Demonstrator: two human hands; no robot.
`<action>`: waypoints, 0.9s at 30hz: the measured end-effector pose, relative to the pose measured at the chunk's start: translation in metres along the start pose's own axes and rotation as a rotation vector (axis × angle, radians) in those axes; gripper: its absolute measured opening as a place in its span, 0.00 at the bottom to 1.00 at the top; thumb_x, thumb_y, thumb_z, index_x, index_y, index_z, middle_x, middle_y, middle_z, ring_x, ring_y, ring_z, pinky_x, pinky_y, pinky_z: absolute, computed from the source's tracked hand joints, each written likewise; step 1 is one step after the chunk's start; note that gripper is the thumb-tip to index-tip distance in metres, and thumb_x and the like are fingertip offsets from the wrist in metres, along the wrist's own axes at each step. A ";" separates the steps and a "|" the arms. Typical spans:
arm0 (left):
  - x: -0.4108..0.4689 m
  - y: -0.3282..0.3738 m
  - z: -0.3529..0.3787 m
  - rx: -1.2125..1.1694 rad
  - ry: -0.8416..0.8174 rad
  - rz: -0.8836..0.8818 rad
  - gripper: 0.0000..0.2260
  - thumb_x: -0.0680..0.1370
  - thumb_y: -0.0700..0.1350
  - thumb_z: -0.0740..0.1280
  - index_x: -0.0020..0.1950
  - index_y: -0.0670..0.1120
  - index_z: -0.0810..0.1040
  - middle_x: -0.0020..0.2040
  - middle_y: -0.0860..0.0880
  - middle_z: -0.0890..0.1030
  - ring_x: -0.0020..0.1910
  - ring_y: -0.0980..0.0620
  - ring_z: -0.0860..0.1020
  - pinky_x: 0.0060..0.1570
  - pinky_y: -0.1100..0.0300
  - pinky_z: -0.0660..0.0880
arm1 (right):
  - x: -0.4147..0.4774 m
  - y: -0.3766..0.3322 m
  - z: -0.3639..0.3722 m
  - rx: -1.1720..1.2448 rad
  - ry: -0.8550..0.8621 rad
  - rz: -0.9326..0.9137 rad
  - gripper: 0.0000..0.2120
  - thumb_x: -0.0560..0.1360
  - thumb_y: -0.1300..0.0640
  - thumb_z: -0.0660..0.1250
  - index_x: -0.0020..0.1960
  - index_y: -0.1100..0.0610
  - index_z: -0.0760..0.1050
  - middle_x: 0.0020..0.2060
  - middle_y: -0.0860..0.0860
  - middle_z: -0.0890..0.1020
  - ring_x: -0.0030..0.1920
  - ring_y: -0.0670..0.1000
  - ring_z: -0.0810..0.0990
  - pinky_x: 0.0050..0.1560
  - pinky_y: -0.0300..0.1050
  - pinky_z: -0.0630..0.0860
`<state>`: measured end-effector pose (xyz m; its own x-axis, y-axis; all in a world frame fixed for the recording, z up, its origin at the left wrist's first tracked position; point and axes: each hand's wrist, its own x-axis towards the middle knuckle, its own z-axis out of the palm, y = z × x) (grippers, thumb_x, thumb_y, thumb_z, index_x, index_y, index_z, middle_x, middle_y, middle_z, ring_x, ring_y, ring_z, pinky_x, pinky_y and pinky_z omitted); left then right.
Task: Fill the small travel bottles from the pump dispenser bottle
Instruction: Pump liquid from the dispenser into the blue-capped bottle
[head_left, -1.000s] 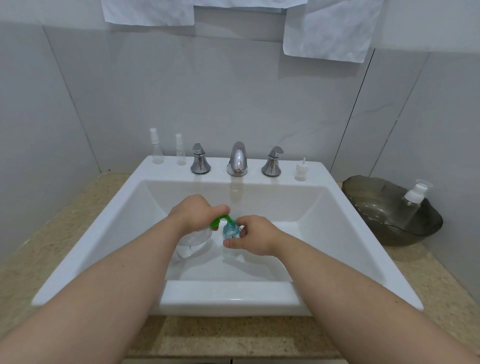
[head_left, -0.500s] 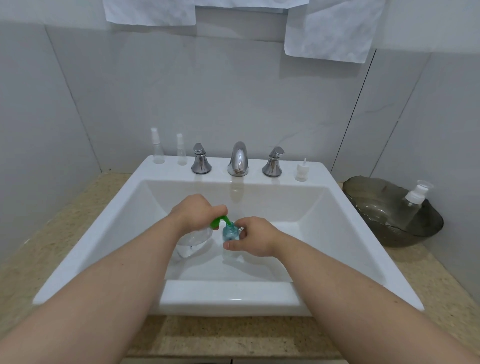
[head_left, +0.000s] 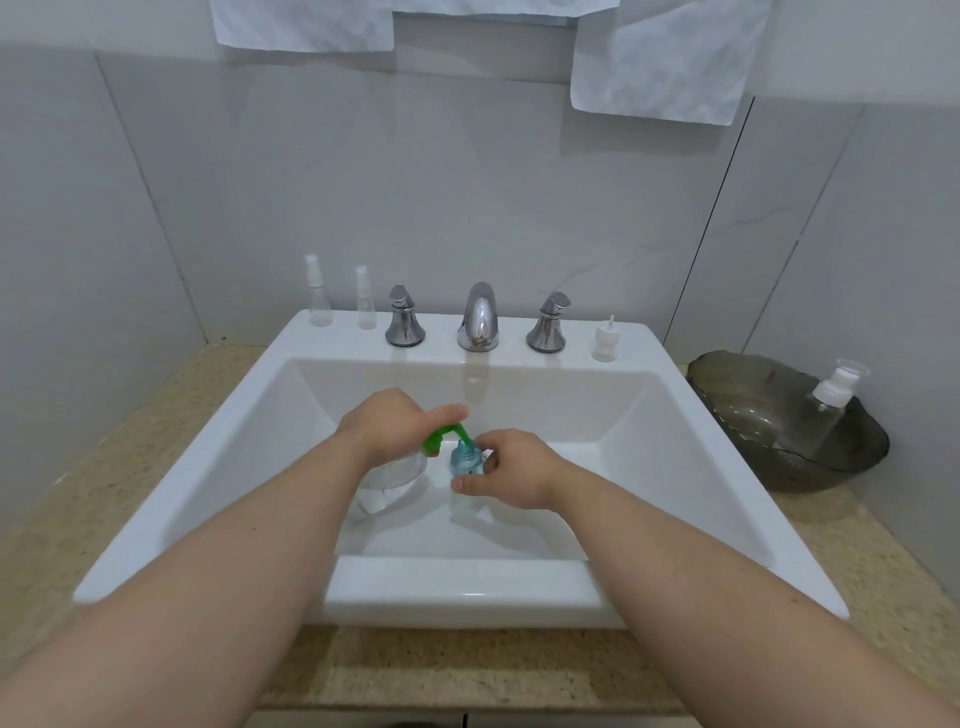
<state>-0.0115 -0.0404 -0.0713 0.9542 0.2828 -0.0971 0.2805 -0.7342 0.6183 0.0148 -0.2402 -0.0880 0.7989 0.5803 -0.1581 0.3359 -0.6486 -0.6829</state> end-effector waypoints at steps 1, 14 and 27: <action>-0.001 0.001 0.000 0.008 -0.001 0.001 0.32 0.73 0.74 0.66 0.33 0.46 0.87 0.26 0.52 0.74 0.32 0.49 0.74 0.39 0.55 0.69 | 0.000 0.000 0.000 -0.001 0.002 -0.001 0.14 0.74 0.45 0.76 0.54 0.50 0.78 0.38 0.44 0.75 0.38 0.44 0.75 0.39 0.39 0.70; 0.003 -0.004 0.001 -0.012 0.002 0.038 0.31 0.72 0.73 0.67 0.30 0.47 0.85 0.27 0.51 0.75 0.32 0.49 0.74 0.40 0.54 0.70 | 0.000 -0.002 0.000 -0.011 0.009 -0.014 0.15 0.75 0.44 0.76 0.55 0.50 0.76 0.37 0.43 0.74 0.37 0.44 0.74 0.37 0.39 0.68; 0.006 -0.001 0.002 -0.055 -0.017 0.022 0.28 0.66 0.71 0.65 0.24 0.48 0.82 0.26 0.51 0.77 0.31 0.48 0.73 0.41 0.53 0.71 | -0.001 -0.002 -0.002 0.009 0.006 -0.026 0.13 0.74 0.45 0.76 0.51 0.48 0.76 0.37 0.42 0.74 0.37 0.43 0.74 0.37 0.38 0.68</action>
<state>-0.0060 -0.0395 -0.0743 0.9620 0.2557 -0.0957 0.2533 -0.7050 0.6625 0.0140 -0.2407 -0.0855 0.7933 0.5935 -0.1361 0.3518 -0.6292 -0.6931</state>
